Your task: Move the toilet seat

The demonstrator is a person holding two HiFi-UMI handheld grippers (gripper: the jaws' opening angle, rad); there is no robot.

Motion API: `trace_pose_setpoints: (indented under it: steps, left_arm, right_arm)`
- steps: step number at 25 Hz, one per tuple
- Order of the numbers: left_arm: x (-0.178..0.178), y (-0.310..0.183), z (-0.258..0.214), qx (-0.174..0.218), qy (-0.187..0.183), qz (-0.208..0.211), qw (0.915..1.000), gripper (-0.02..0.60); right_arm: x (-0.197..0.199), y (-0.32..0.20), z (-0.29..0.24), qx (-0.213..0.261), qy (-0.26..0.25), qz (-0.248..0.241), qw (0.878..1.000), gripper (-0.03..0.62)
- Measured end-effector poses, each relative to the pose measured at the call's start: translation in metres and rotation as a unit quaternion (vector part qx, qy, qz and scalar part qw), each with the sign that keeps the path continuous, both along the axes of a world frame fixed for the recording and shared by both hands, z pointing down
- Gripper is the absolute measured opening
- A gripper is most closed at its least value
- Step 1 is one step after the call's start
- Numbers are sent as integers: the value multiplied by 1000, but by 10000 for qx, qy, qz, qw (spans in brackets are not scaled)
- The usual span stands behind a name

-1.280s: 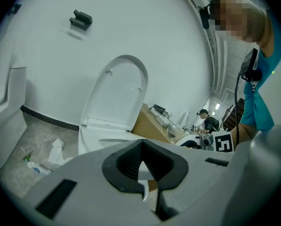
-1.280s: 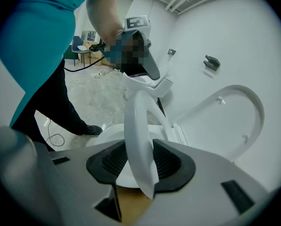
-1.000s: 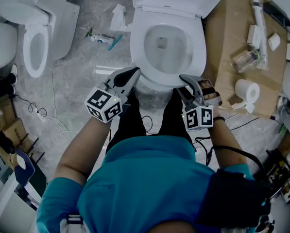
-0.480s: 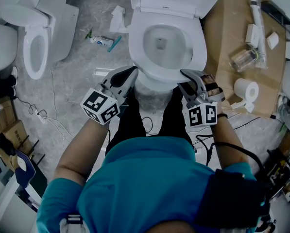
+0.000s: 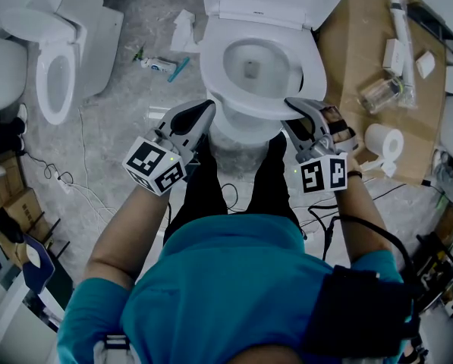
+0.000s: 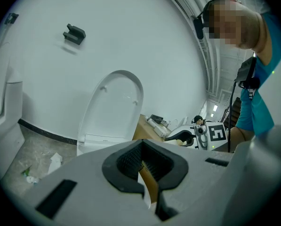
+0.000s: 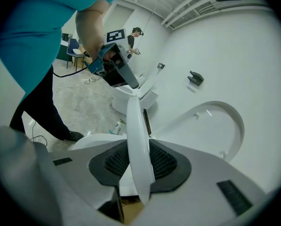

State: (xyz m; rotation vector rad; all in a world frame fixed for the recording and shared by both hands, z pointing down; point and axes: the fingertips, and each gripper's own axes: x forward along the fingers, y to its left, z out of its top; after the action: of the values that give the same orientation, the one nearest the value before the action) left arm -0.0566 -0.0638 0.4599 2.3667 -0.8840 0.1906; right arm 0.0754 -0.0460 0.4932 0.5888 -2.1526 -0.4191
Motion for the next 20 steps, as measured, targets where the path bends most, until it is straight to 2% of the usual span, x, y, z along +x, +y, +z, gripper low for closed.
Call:
trace_pose_setpoints:
  steps: [20]
  left_arm:
    - [-1, -10, -18, 203, 43, -28, 9998, 3]
  right_arm:
    - [4, -39, -29, 398, -67, 65, 9992, 89]
